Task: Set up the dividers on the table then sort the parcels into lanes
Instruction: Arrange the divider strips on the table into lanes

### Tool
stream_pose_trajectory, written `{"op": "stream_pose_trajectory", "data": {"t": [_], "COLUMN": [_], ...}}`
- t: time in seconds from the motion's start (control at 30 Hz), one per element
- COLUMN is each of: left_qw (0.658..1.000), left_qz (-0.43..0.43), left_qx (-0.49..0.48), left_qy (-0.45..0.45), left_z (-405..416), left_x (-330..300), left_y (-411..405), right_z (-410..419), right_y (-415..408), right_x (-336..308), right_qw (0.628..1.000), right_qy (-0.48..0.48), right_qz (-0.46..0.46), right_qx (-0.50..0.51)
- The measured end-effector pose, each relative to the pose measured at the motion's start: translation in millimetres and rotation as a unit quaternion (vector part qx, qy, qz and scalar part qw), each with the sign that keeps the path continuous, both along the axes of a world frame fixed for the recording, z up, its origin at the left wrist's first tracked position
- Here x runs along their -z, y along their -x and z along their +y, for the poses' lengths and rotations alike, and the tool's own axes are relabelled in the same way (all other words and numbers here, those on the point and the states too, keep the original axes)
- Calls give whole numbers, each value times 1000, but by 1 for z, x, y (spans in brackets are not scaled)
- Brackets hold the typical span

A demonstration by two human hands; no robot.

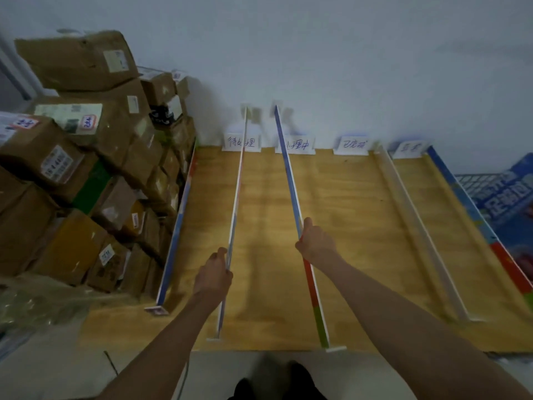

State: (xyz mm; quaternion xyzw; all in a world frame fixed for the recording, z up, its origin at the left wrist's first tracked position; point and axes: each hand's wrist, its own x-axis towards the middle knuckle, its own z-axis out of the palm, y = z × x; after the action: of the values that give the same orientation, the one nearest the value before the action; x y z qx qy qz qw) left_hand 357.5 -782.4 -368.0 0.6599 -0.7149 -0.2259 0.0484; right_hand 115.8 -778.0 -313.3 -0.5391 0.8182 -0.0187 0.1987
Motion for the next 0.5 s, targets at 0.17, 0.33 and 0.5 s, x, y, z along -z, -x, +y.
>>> {"op": "stream_pose_trajectory", "data": {"t": [0.17,0.33,0.5], "left_qw": [1000,1000,999], "left_qz": [-10,-14,-25], "left_qx": [8,-6,-24], "left_qy": [4,-6,-24], "left_z": [-5,-5,0], "left_x": [-1,5,18], "left_y": [45,89,116], "right_z": [10,16,14], "right_y": [58,115,148], "right_x": [-1,12,30], "right_qw": [1000,999,998], "right_qy": [-1,-3,-30], "right_qz": [-4,-13,-10], "right_qx": [28,32,45]}}
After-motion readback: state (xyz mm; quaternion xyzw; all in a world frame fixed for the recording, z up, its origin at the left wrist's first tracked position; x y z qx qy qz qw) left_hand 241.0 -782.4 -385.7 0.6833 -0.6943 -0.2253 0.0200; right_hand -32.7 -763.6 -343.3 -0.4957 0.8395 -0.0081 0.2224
